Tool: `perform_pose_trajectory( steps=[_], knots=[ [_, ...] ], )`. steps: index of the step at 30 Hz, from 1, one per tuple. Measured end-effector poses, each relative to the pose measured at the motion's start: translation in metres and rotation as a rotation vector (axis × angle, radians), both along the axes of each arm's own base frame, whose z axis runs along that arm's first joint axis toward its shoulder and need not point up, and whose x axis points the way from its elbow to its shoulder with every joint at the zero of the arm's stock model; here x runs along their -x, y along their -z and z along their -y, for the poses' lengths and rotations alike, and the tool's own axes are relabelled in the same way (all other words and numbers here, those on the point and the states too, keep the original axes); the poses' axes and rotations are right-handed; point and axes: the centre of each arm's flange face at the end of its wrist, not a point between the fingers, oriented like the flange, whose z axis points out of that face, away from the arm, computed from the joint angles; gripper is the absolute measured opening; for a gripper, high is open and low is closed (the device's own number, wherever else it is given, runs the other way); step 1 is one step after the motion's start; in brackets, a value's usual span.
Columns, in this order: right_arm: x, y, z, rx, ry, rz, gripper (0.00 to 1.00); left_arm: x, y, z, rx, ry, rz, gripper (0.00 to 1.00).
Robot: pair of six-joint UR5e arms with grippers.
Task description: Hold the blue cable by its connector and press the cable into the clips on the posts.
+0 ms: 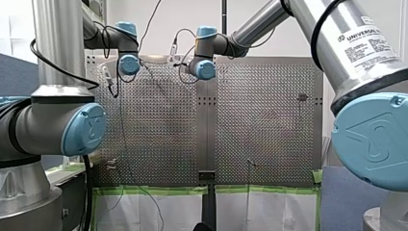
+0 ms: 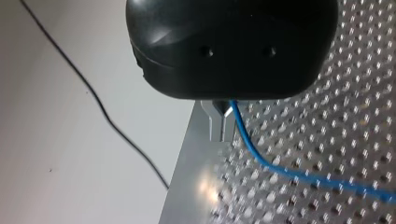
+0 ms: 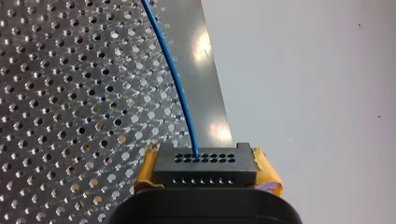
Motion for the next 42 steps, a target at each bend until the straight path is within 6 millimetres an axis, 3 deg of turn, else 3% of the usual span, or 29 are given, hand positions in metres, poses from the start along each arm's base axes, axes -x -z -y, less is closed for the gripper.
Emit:
perform_pose_trajectory(
  steps=[6,16,32,42],
  knots=[
    [-0.008,-0.001,0.002,-0.001,-0.006,0.001,0.0,-0.01,-0.018,-0.016,0.015,-0.025,0.034,0.0],
    [-0.009,-0.001,0.008,-0.007,0.0,0.001,0.0,-0.017,-0.032,-0.018,0.007,0.008,0.061,0.0],
    [-0.005,0.003,0.015,-0.024,0.015,-0.002,0.0,-0.017,-0.03,-0.018,0.007,0.004,0.056,0.0],
    [0.001,0.005,0.026,-0.029,0.033,-0.011,0.0,-0.037,-0.001,-0.019,-0.017,0.011,0.002,0.0]
  ],
)
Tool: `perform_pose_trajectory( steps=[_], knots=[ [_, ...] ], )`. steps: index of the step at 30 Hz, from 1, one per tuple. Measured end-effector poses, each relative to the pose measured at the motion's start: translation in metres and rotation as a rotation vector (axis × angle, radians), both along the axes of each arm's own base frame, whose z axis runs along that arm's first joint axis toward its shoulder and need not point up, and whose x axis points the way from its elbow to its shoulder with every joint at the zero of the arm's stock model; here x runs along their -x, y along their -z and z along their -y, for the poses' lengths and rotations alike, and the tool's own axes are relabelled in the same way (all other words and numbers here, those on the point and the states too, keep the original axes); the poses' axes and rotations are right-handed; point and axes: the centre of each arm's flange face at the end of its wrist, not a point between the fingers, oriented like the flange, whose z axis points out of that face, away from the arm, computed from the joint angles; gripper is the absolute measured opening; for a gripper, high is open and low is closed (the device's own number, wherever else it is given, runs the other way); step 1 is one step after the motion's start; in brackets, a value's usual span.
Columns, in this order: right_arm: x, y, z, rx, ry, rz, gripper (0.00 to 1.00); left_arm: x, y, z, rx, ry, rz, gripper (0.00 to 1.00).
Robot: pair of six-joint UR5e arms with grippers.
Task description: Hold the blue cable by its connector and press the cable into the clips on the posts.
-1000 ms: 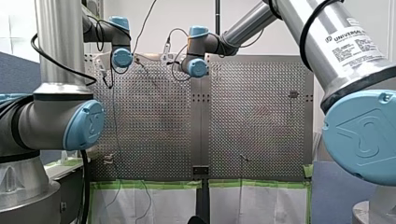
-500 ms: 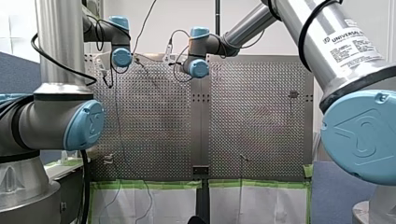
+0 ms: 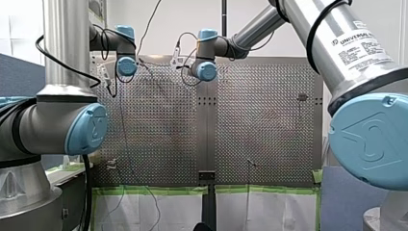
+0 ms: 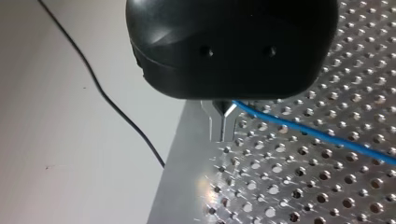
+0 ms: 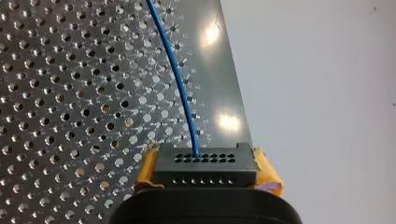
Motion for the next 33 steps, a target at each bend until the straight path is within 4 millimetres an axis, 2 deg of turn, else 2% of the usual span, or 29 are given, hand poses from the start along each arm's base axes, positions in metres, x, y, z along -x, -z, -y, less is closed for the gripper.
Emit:
perform_pose_trajectory(
  steps=[19,25,33],
  knots=[
    [0.013,0.006,0.024,-0.005,0.039,-0.01,0.0,-0.009,-0.002,-0.01,-0.01,0.022,0.02,0.0],
    [0.018,0.022,0.04,-0.02,0.059,-0.026,0.0,-0.017,-0.007,-0.018,0.008,0.038,0.065,0.0],
    [0.028,0.036,0.062,-0.031,0.09,-0.039,0.0,-0.035,0.002,-0.027,0.034,0.069,0.064,0.0]
  ],
)
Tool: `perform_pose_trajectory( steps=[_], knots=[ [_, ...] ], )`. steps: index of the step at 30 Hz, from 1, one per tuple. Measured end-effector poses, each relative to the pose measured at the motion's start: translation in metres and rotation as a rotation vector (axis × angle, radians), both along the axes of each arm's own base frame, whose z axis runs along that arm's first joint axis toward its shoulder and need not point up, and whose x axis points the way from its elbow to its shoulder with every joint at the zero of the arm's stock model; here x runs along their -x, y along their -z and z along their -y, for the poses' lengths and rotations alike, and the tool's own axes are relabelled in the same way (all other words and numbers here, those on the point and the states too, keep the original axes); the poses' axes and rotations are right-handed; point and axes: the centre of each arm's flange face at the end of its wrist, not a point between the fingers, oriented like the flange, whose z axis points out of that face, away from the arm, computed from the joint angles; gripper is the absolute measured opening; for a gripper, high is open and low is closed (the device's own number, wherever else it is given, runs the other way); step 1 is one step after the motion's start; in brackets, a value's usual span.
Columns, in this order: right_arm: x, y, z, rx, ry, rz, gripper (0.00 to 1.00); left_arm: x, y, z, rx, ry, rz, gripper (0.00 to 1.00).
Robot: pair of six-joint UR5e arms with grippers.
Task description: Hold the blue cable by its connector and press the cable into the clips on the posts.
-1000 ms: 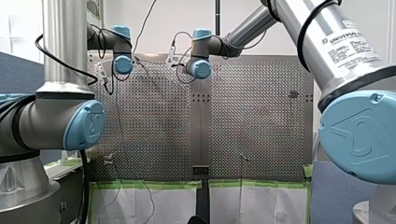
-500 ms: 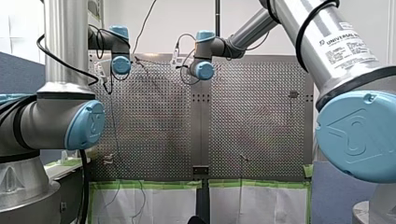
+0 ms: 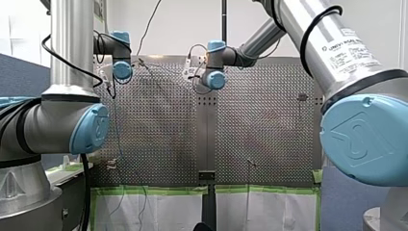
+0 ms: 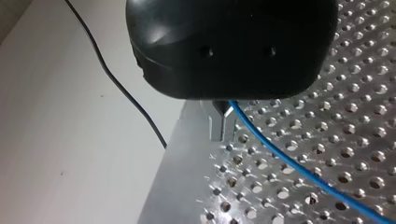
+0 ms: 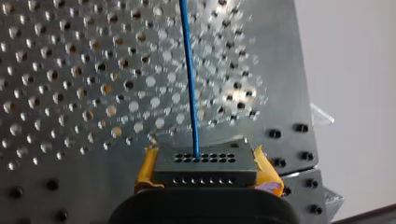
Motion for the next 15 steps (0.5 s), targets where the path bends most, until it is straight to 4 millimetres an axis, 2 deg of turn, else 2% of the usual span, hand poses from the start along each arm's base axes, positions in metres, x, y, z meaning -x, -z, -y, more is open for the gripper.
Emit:
perform_pose_trajectory(
  steps=[15],
  knots=[
    [0.021,0.005,0.032,0.0,0.043,0.003,0.0,-0.008,-0.007,-0.013,0.021,0.023,0.029,0.0]
  ],
)
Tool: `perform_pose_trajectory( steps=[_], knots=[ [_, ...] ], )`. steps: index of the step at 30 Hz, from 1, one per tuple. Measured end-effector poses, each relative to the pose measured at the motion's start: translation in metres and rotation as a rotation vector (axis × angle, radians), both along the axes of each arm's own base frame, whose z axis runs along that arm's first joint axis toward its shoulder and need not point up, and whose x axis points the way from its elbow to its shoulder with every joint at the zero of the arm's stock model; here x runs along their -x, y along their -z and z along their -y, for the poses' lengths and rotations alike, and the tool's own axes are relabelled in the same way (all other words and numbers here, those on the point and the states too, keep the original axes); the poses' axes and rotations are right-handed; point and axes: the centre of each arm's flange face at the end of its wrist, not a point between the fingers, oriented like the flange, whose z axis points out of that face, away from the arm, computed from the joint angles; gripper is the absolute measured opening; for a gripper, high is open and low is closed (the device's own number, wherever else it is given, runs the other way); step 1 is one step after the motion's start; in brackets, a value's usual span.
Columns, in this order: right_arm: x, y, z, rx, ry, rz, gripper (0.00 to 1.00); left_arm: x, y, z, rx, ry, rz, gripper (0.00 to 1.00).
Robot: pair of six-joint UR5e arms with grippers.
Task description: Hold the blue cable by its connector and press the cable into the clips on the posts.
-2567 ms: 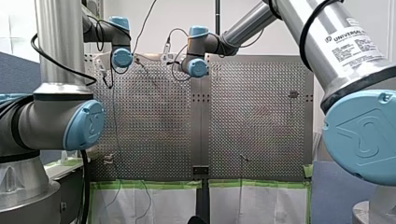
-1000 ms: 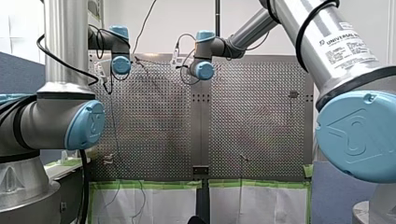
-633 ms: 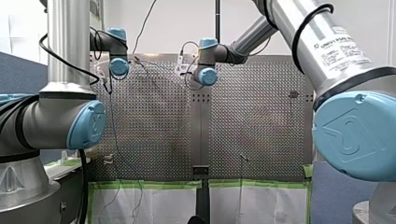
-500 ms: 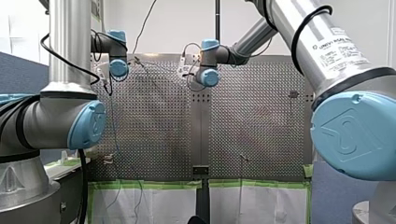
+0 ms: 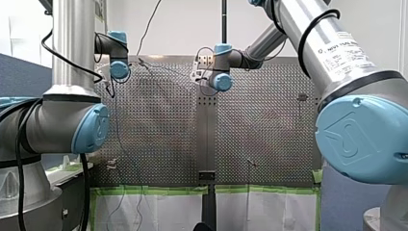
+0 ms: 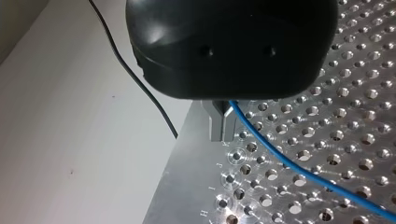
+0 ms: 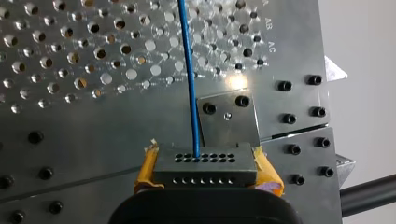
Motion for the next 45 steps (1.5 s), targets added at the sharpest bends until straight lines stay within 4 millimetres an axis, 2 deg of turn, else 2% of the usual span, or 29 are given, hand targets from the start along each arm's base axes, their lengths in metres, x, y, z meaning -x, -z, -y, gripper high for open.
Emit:
perform_pose_trajectory(
  steps=[7,12,18,32,45],
  knots=[
    [0.0,-0.009,0.007,0.022,-0.01,0.008,0.0,-0.004,-0.005,-0.002,-0.001,0.02,0.014,0.0],
    [-0.004,-0.019,0.01,0.04,-0.025,0.02,0.0,-0.015,-0.003,-0.003,0.001,0.035,0.006,0.0],
    [-0.011,-0.02,0.016,0.047,-0.04,0.025,0.0,-0.02,-0.001,-0.007,0.008,0.039,0.011,0.0],
    [-0.023,-0.022,0.028,0.059,-0.054,0.043,0.0,-0.022,-0.004,-0.011,0.029,0.063,0.039,0.0],
    [-0.026,-0.033,0.032,0.082,-0.068,0.055,0.0,-0.022,-0.004,-0.01,0.031,0.07,0.039,0.0]
  ],
)
